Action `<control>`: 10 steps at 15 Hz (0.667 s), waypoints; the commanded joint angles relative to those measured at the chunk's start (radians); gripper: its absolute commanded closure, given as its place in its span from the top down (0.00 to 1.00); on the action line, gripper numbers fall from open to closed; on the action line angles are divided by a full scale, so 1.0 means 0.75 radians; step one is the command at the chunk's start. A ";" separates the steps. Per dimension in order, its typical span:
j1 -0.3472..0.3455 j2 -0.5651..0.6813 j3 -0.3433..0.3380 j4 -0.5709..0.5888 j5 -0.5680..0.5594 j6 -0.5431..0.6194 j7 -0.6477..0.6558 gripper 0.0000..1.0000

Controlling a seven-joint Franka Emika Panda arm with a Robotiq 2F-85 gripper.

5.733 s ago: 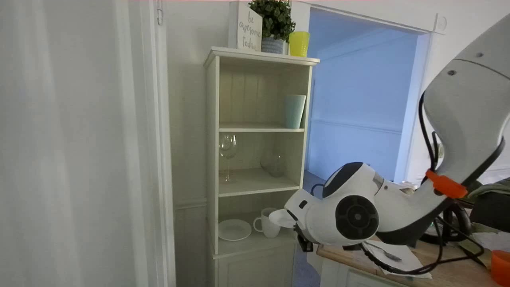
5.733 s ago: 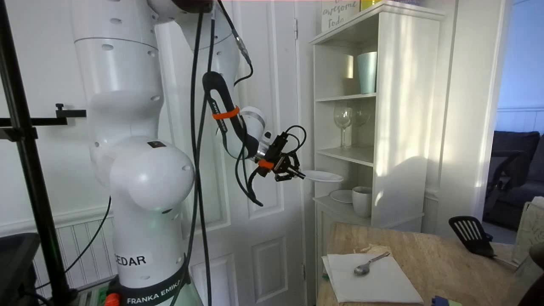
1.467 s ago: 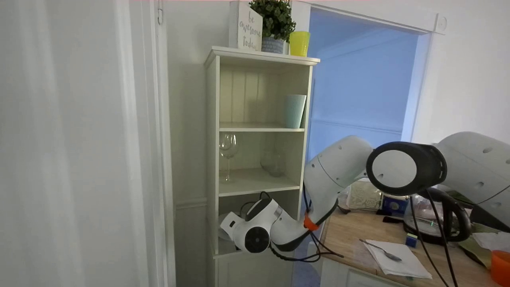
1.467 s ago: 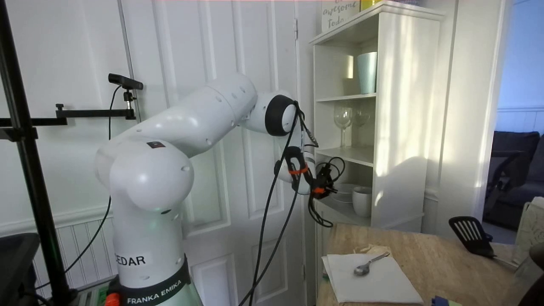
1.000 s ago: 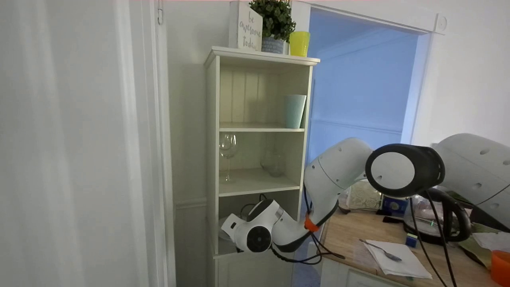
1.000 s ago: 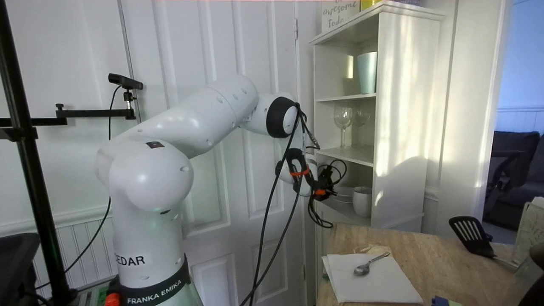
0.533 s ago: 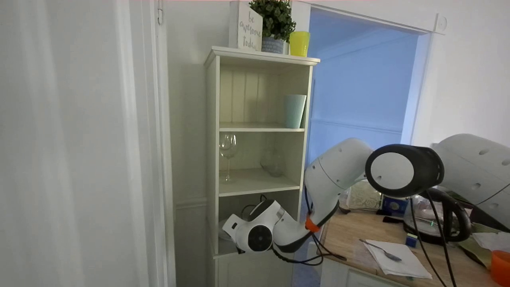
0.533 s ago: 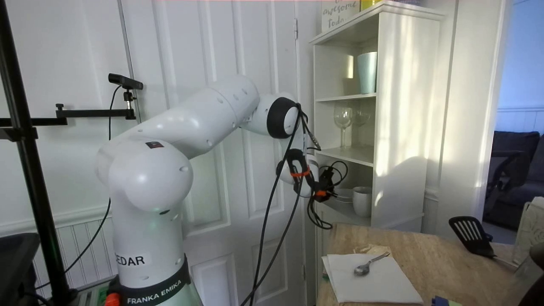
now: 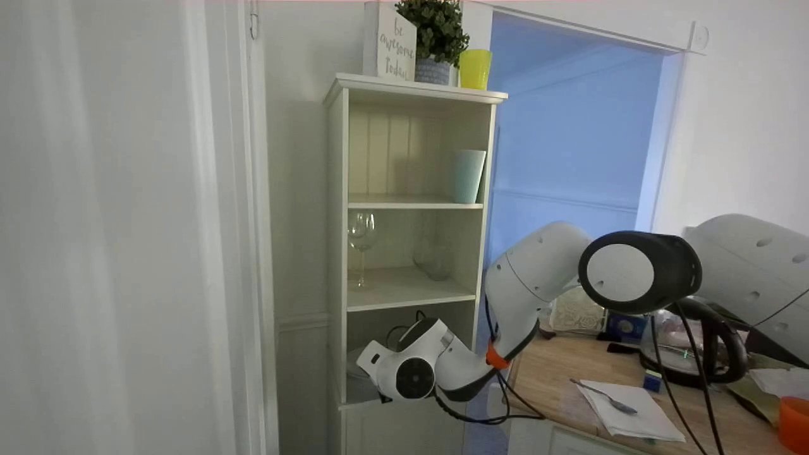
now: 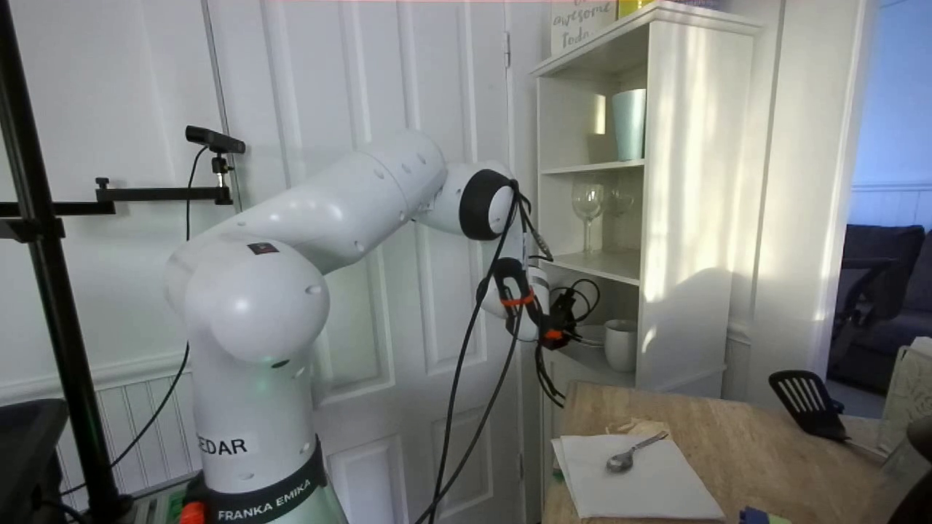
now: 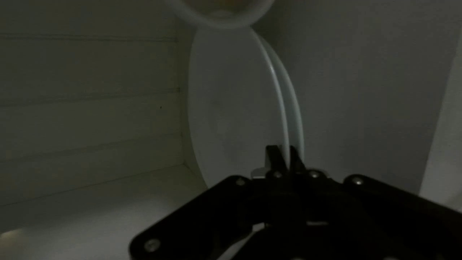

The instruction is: Pick up the white plate on the table and place it in the bottom shelf of the cabinet

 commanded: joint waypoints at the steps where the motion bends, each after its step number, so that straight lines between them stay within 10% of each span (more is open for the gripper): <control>1: -0.006 0.054 0.001 0.088 0.020 0.041 -0.030 0.01; 5: -0.001 0.085 0.003 0.142 0.034 0.056 -0.046 0.01; 10: 0.005 0.103 -0.002 0.183 0.040 0.072 -0.053 0.27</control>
